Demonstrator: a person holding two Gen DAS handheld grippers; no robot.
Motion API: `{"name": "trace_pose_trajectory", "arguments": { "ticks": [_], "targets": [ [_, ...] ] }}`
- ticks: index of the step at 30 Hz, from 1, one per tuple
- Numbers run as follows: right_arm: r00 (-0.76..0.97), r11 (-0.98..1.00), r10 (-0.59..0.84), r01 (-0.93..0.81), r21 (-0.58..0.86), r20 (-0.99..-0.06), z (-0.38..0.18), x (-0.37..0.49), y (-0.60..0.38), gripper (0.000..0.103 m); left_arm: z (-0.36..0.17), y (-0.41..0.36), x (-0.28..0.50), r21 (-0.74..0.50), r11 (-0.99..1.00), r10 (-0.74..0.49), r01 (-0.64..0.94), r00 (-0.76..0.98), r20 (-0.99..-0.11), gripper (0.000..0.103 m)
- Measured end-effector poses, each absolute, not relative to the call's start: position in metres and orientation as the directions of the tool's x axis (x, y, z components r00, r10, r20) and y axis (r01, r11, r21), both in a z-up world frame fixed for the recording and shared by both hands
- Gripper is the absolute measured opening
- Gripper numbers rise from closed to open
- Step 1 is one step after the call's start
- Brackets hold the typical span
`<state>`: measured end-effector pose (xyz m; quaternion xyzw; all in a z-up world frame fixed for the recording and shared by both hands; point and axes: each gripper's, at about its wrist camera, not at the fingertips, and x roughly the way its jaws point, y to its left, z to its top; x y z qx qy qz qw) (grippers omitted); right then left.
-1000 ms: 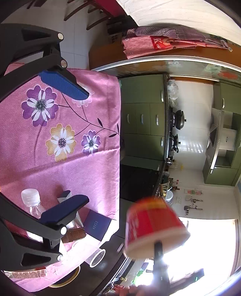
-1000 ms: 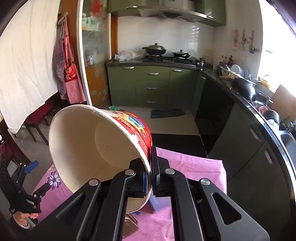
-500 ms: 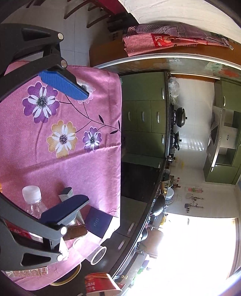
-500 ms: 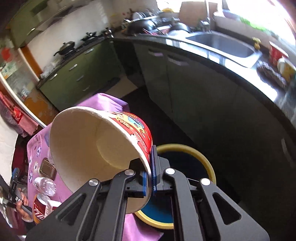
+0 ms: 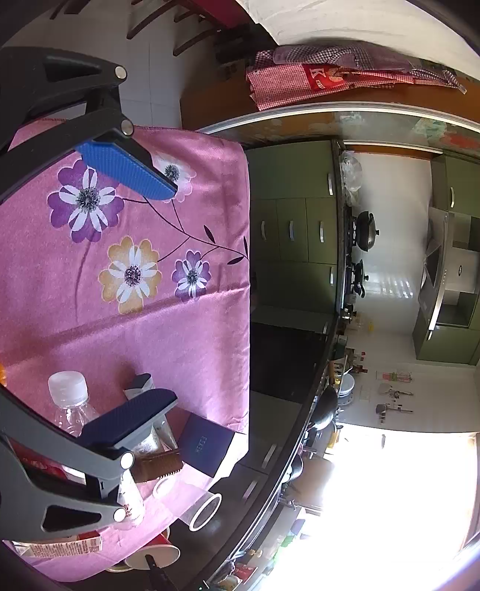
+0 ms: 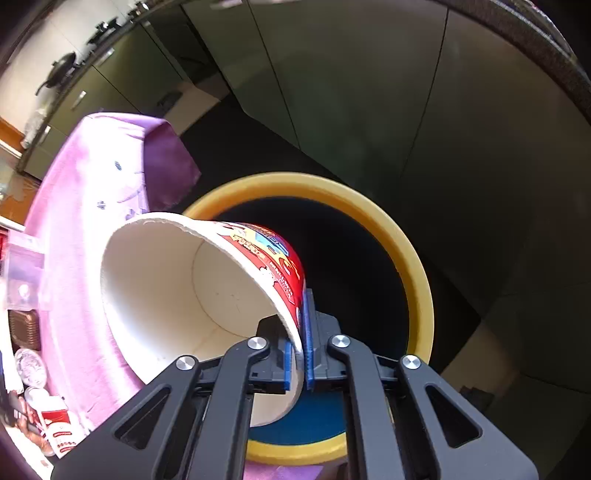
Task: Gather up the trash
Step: 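Carry the red paper bowl with the right gripper over the bin and release, then lower the left gripper onto the red Coca-Cola can and close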
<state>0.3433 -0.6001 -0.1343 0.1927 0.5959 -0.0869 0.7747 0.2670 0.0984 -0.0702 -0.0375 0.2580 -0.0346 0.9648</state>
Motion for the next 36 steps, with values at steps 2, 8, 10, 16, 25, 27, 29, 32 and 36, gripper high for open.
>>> {"name": "trace_pose_trajectory", "arguments": {
  "ticks": [2, 8, 10, 16, 25, 27, 29, 32, 36],
  "targets": [
    [0.272, 0.899, 0.075, 0.398, 0.183, -0.959, -0.138, 0.338, -0.602, 0.05, -0.069, 0.097, 0.266, -0.087, 0.995, -0.089, 0.053, 0.866, -0.492, 0.097],
    [0.353, 0.915, 0.037, 0.364, 0.174, -0.935, -0.114, 0.31, -0.596, 0.057, -0.07, 0.095, 0.266, -0.088, 0.994, -0.1, 0.064, 0.862, -0.497, 0.097],
    [0.386, 0.923, 0.052, 0.333, 0.191, -0.921, -0.1, 0.3, -0.585, 0.057, -0.07, 0.093, 0.266, -0.089, 0.993, -0.108, 0.073, 0.86, -0.499, 0.097],
    [0.477, 0.93, 0.176, 0.206, 0.304, -0.861, -0.072, 0.255, -0.535, 0.059, -0.071, 0.081, 0.264, -0.073, 0.989, -0.146, 0.126, 0.847, -0.511, 0.097],
    [0.482, 0.927, 0.269, 0.103, 0.36, -0.834, -0.061, 0.208, -0.479, 0.063, -0.062, 0.027, 0.241, -0.07, 0.921, -0.319, 0.383, 0.64, -0.699, 0.097],
    [0.485, 0.926, 0.276, 0.097, 0.365, -0.83, -0.062, 0.212, -0.476, 0.065, -0.065, 0.011, 0.231, -0.074, 0.888, -0.343, 0.453, 0.548, -0.762, 0.097],
    [0.483, 0.924, 0.283, 0.095, 0.37, -0.829, -0.069, 0.216, -0.477, 0.065, -0.071, -0.004, 0.222, -0.075, 0.86, -0.341, 0.505, 0.458, -0.821, 0.097],
    [0.477, 0.919, 0.303, 0.084, 0.386, -0.825, -0.079, 0.224, -0.476, 0.065, -0.078, -0.024, 0.211, -0.081, 0.827, -0.325, 0.556, 0.356, -0.876, 0.097],
    [0.466, 0.912, 0.324, 0.077, 0.403, -0.823, -0.091, 0.236, -0.467, 0.065, -0.081, -0.038, 0.208, -0.1, 0.801, -0.321, 0.591, 0.282, -0.904, 0.097]
  ]
}}
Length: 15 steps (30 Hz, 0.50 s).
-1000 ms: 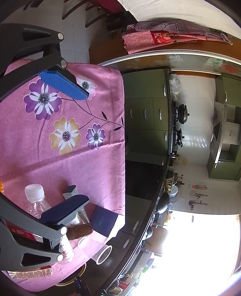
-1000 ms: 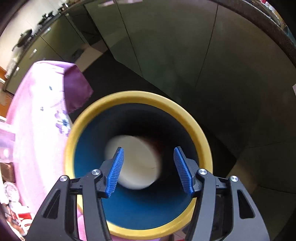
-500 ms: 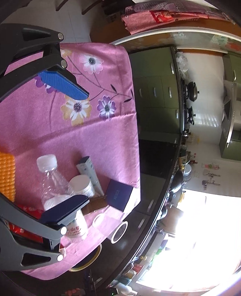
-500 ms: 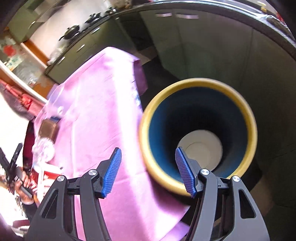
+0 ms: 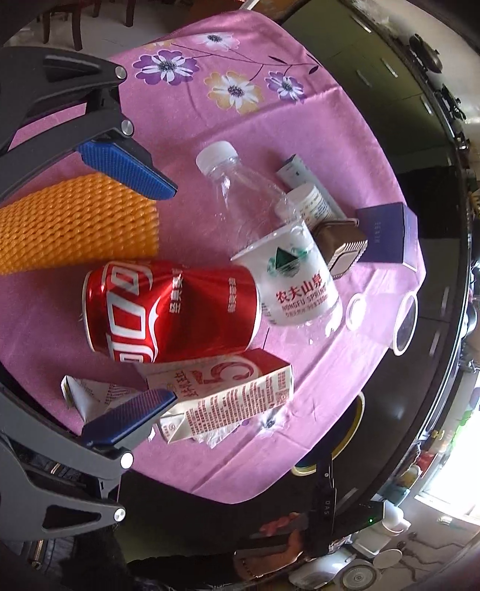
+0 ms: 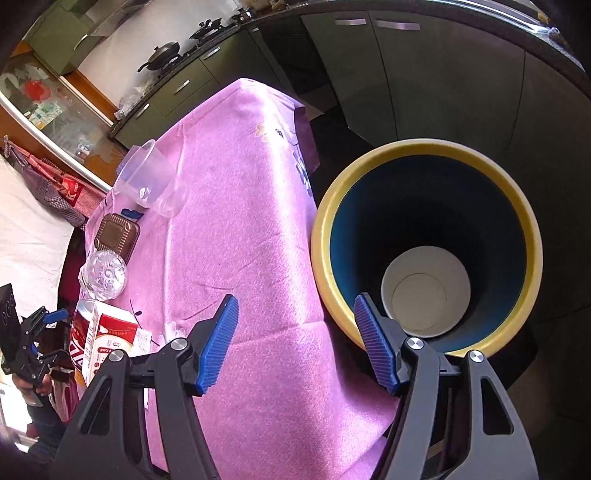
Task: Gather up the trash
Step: 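Lower the left gripper onto the red Coca-Cola can and close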
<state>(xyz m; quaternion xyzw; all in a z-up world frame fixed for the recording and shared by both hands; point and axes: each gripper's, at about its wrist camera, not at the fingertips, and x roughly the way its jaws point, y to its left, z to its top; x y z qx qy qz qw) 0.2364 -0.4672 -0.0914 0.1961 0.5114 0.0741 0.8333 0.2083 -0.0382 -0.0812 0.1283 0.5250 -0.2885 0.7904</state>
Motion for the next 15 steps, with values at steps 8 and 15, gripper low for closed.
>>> {"name": "trace_pose_trajectory", "arguments": {
  "ticks": [8, 15],
  "targets": [
    [0.461, 0.905, 0.338, 0.08, 0.418, -0.82, -0.098, 0.235, -0.468, 0.066, -0.098, -0.073, 0.224, -0.047, 0.764, -0.223, 0.643, 0.195, -0.955, 0.097],
    [0.448, 0.896, 0.357, 0.084, 0.436, -0.819, -0.106, 0.232, -0.471, 0.067, -0.117, -0.085, 0.234, 0.02, 0.758, -0.119, 0.652, 0.168, -0.979, 0.096]
  ]
}}
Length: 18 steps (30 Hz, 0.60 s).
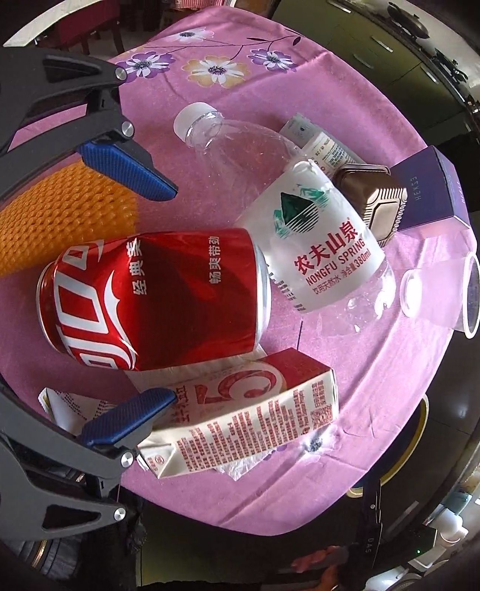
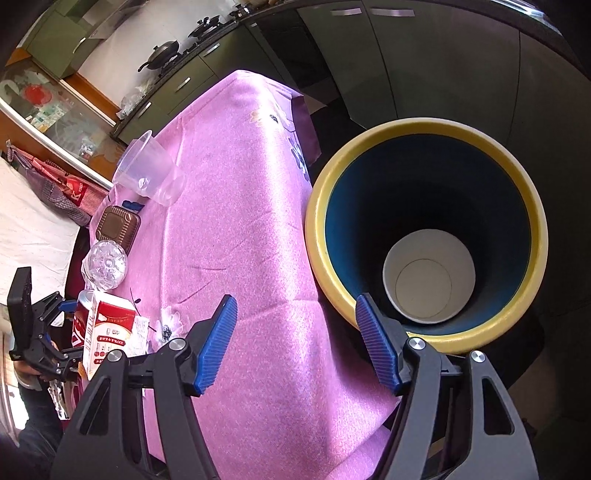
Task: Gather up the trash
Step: 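Lower the left gripper onto the red Coca-Cola can and close, then lift the can with the left gripper, carry it over the bin, release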
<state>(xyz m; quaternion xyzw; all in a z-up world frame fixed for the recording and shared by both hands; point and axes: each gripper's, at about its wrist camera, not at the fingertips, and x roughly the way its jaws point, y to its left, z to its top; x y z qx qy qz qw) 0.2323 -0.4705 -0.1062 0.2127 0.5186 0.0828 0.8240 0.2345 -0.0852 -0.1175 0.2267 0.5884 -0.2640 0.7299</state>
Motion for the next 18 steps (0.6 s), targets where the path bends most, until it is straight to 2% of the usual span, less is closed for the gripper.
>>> {"name": "trace_pose_trajectory", "arguments": {
  "ticks": [5, 7, 10, 18],
  "targets": [
    [0.444, 0.891, 0.366, 0.086, 0.445, -0.818, -0.112, 0.233, -0.471, 0.067, -0.128, -0.09, 0.24, 0.033, 0.751, -0.079, 0.66, 0.139, -0.987, 0.09],
    [0.442, 0.89, 0.369, 0.085, 0.448, -0.818, -0.113, 0.234, -0.47, 0.067, -0.132, -0.092, 0.242, 0.029, 0.751, -0.069, 0.66, 0.121, -0.99, 0.081],
    [0.441, 0.888, 0.374, 0.085, 0.452, -0.816, -0.116, 0.233, -0.471, 0.067, -0.139, -0.092, 0.245, 0.009, 0.753, -0.069, 0.658, 0.092, -0.993, 0.072],
    [0.435, 0.883, 0.384, 0.084, 0.461, -0.814, -0.12, 0.233, -0.468, 0.068, -0.126, -0.085, 0.244, -0.004, 0.758, -0.094, 0.652, 0.103, -0.99, 0.071]
  ]
}}
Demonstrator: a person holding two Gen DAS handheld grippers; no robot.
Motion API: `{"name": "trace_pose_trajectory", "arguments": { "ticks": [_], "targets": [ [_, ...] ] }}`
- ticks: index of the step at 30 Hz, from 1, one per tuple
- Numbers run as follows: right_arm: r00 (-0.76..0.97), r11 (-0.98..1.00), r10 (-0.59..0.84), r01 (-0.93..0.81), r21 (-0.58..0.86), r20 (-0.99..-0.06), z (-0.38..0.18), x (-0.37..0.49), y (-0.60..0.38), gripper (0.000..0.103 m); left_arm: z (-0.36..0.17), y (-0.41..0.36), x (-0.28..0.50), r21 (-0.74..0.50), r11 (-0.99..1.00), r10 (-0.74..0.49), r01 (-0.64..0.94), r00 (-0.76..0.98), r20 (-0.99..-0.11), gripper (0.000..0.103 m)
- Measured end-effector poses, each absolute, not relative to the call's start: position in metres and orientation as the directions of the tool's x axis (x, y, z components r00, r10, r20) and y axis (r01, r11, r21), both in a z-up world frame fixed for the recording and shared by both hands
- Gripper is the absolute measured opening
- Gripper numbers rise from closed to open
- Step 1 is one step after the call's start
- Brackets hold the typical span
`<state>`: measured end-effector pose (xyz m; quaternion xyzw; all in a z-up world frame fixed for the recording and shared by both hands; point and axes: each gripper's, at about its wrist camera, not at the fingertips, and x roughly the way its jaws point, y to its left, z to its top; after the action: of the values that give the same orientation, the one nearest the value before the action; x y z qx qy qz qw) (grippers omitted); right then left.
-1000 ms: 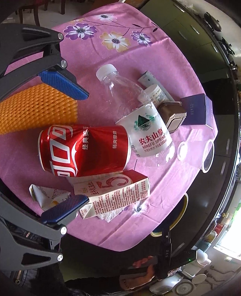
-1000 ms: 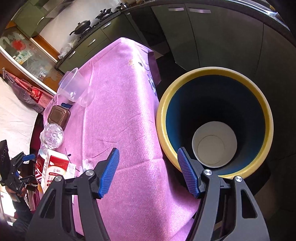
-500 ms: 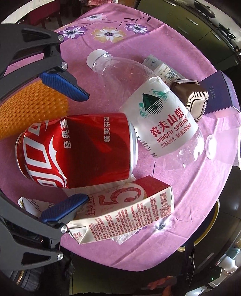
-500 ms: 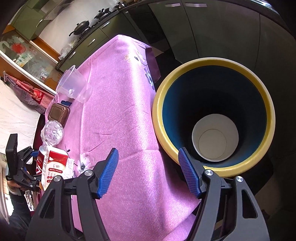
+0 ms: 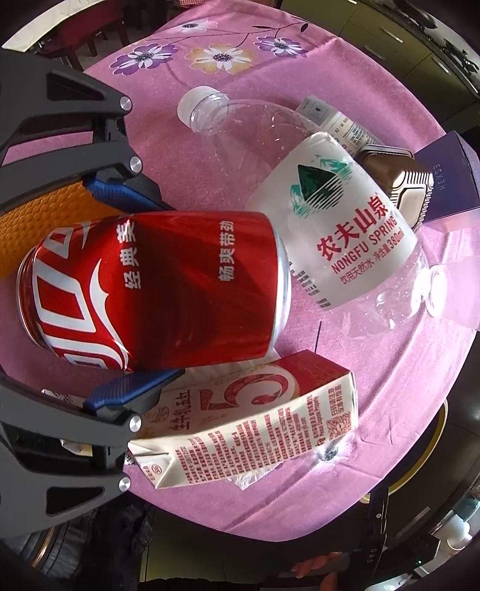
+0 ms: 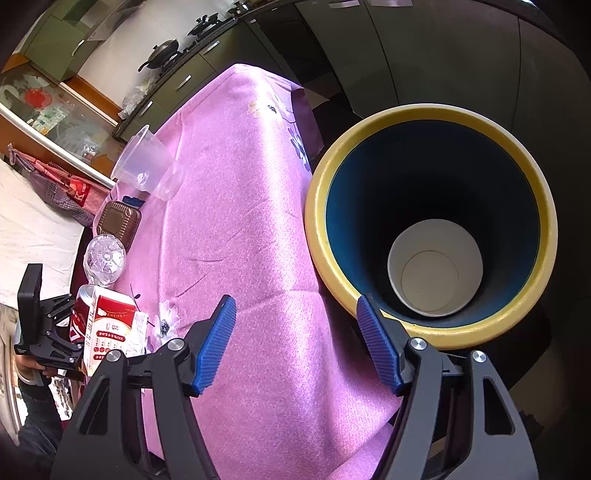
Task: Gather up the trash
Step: 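Lift the can with the left gripper, carry it over the bin, release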
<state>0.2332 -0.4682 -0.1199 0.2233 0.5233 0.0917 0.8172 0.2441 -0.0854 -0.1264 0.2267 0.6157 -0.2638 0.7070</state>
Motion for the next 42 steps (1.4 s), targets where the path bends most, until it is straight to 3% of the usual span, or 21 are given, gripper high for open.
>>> {"name": "trace_pose_trajectory", "arguments": {
  "ticks": [10, 42],
  "targets": [
    [0.426, 0.879, 0.403, 0.068, 0.472, -0.81, -0.123, 0.236, -0.461, 0.068, -0.095, -0.079, 0.239, 0.012, 0.762, -0.119, 0.647, 0.159, -0.98, 0.071],
    [0.418, 0.876, 0.413, 0.061, 0.478, -0.809, -0.128, 0.237, -0.457, 0.068, -0.072, -0.073, 0.227, 0.018, 0.774, -0.142, 0.633, 0.2, -0.969, 0.07]
  ]
}}
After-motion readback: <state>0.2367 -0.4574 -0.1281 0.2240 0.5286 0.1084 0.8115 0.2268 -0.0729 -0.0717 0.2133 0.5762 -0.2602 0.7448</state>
